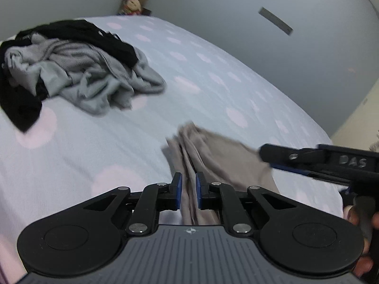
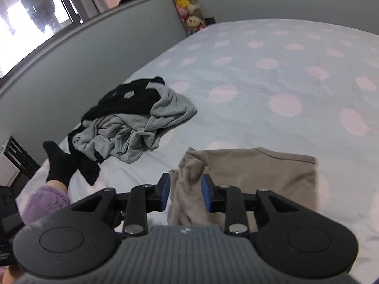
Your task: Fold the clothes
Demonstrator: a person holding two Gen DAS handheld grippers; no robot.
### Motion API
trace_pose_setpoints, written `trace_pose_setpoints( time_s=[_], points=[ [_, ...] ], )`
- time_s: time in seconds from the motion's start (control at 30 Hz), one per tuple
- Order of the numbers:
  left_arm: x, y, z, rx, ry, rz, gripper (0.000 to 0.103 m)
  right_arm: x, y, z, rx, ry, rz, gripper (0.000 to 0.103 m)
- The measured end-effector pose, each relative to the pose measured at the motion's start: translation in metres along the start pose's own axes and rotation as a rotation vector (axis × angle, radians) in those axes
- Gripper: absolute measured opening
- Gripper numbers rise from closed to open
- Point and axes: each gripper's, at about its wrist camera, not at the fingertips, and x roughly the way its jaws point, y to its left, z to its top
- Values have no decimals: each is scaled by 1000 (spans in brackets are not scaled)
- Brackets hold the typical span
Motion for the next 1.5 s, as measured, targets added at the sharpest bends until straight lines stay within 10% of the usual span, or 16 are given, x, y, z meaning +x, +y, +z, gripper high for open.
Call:
trace_pose_setpoints(
  time_s=[0.5, 0.73, 1.5],
  points=[
    [-13, -27, -62, 49, 225, 87, 10, -45, -78, -74, 111, 34, -26, 46],
    [-12, -25, -71, 54, 310, 152, 0, -39, -78, -79, 88, 14, 30, 9],
    [-44, -12, -54, -75, 128, 138, 5, -38, 22, -144, -344, 111, 212, 7]
  ],
)
